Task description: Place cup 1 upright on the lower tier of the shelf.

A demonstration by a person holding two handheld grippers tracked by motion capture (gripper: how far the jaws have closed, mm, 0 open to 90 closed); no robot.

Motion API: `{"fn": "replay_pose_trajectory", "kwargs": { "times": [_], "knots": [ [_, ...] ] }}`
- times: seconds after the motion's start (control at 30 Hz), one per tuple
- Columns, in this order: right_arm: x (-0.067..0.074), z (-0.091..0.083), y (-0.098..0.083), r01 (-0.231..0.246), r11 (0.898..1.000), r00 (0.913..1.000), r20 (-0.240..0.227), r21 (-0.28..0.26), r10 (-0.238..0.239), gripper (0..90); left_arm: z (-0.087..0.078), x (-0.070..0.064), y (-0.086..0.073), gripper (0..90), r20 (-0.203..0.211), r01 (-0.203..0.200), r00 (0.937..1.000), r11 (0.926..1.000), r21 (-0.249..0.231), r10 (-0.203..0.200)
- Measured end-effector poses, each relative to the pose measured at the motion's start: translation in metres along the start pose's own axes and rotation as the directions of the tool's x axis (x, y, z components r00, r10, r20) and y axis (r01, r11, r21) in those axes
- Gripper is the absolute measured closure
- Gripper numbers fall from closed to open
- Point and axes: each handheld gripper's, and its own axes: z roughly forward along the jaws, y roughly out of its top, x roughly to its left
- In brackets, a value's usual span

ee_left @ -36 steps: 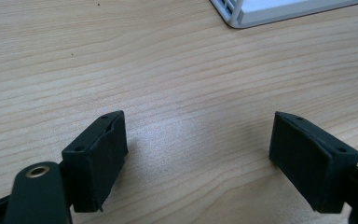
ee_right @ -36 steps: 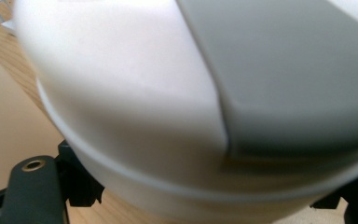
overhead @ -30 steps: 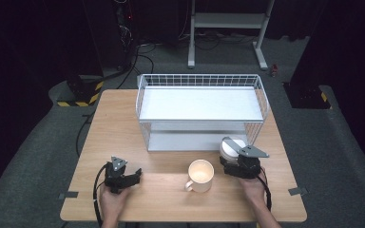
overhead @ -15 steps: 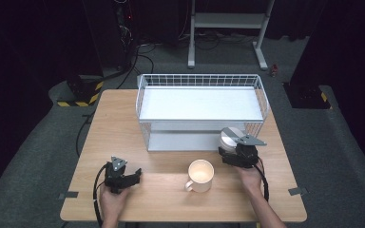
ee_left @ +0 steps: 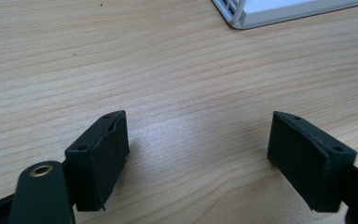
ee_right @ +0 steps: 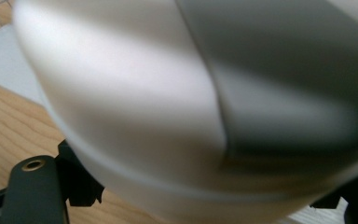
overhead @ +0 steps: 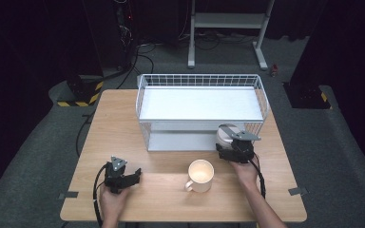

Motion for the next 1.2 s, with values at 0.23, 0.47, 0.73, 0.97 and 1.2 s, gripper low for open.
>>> {"fn": "replay_pose_trajectory", "kwargs": {
  "times": [0.23,0.47,0.73,0.97,1.2],
  "knots": [
    [-0.002,0.006,0.004,0.007,1.000,1.0000,0.006,-0.005,-0.007,18.9,0.000,0.000,0.000,20.7,0.001,-0.002,1.0000,1.0000,0.001,0.002],
    [-0.003,0.012,0.008,0.014,1.000,0.9997,0.019,0.000,-0.014,18.8,0.000,0.000,0.000,20.7,0.000,-0.001,1.0000,1.0000,0.001,0.001],
    [-0.005,0.014,0.007,0.007,1.000,0.9999,0.014,0.001,-0.007,15.5,0.000,0.000,0.000,20.8,0.000,-0.002,1.0000,1.0000,0.000,0.002],
    [-0.006,0.014,0.006,0.005,1.000,1.0000,0.004,0.026,-0.005,12.2,0.000,0.000,0.000,20.8,0.000,-0.002,1.0000,1.0000,0.000,0.002],
    [-0.006,0.008,0.000,-0.004,0.999,0.9999,0.013,0.033,0.004,14.7,0.000,0.000,0.000,20.8,0.000,-0.001,1.0000,1.0000,0.001,0.001]
  ]
}}
